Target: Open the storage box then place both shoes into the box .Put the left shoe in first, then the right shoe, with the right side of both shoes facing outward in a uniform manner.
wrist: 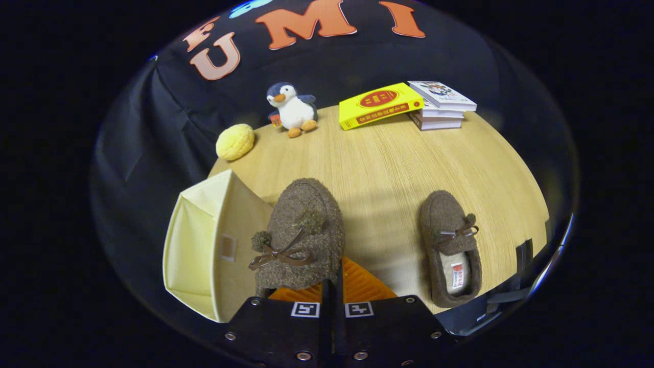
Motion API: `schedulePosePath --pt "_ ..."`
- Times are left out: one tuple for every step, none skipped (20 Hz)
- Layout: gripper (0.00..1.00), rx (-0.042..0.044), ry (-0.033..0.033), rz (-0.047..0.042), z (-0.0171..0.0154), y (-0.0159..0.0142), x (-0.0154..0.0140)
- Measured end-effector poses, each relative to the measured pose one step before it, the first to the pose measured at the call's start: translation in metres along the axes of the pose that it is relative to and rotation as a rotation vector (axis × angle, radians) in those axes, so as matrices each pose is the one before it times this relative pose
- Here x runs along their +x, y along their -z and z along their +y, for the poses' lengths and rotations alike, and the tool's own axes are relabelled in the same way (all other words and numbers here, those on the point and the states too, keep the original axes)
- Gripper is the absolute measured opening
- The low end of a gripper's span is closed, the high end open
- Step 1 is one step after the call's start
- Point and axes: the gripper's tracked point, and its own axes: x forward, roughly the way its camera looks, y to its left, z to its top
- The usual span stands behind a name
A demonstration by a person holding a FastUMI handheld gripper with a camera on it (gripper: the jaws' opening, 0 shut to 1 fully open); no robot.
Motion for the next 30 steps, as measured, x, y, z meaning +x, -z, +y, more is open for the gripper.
schedulePosePath --pt "0.04 0.00633 -0.01817 -0.01071 0.01346 -0.00718 -0.00720" --pt "0.04 0.00096 -0.01696 -0.00741 0.01322 -0.00524 -0.00625" --pt "0.04 -0.00297 -0.01430 -0.00734 0.01285 -0.00593 -0.00562" --pt "0.04 -0.00854 -0.01235 -0.00653 0.01317 -0.00474 -0.00480" --pt "0.04 -0.01035 -0.01115 -0.00636 0.01304 -0.00510 -0.00283" --pt "0.04 -0.01426 -0.01475 -0.00671 0.01359 -0.00394 -0.00136" --pt "0.04 -0.01254 -0.01639 -0.00489 0.01455 -0.00333 0.00064" --pt "0.03 -0.01178 -0.02001 0.00554 0.01419 0.00238 0.00192" --pt "0.04 -0.01039 -0.02157 0.00860 0.01532 0.00172 0.00331" --pt "0.04 -0.01376 -0.02259 0.01403 0.01499 0.00263 0.00267" --pt "0.04 -0.01162 -0.01583 0.01473 0.01392 0.00299 0.00682" --pt "0.04 -0.01330 -0.01150 0.01743 0.01322 0.00395 0.00753" --pt "0.04 -0.01182 -0.00527 0.01455 0.00947 0.00279 0.00845" --pt "0.04 -0.01384 -0.00367 0.01630 0.01013 0.00436 0.00761" --pt "0.04 -0.00887 0.00228 0.01569 0.00670 0.00382 0.00818" --pt "0.04 -0.01020 0.00473 0.01976 0.00549 0.00549 0.00895" --pt "0.04 -0.00769 0.00560 0.01656 0.00363 0.00356 0.00928" --pt "0.04 -0.00661 0.00984 0.01949 0.00250 0.00388 0.00975" --pt "0.04 -0.00007 0.01336 0.01650 -0.00030 0.00266 0.00963" --pt "0.04 0.00029 0.01505 0.01504 0.00050 0.00224 0.01020" --pt "0.04 0.00293 0.01421 0.02102 -0.00087 0.00273 0.01040" --pt "0.04 0.00754 0.01230 0.02448 -0.00113 0.00355 0.01054" --pt "0.04 0.01261 0.01073 0.02891 -0.00015 0.00384 0.01153" --pt "0.04 0.01442 0.00884 0.02116 0.00013 0.00171 0.00983" --pt "0.05 0.00647 0.00649 0.02024 0.00013 0.00234 0.01012" --pt "0.04 0.01149 0.00555 0.01942 -0.00098 0.00263 0.00720" --pt "0.04 0.00481 0.00459 0.01625 0.00051 0.00306 0.00599" --pt "0.05 -0.00340 0.00772 0.01094 0.00007 0.00228 0.00365" --pt "0.05 -0.00609 0.00196 0.00962 0.00088 0.00240 0.00345" --pt "0.07 -0.00422 -0.00675 0.01394 0.00202 0.00360 0.00222"
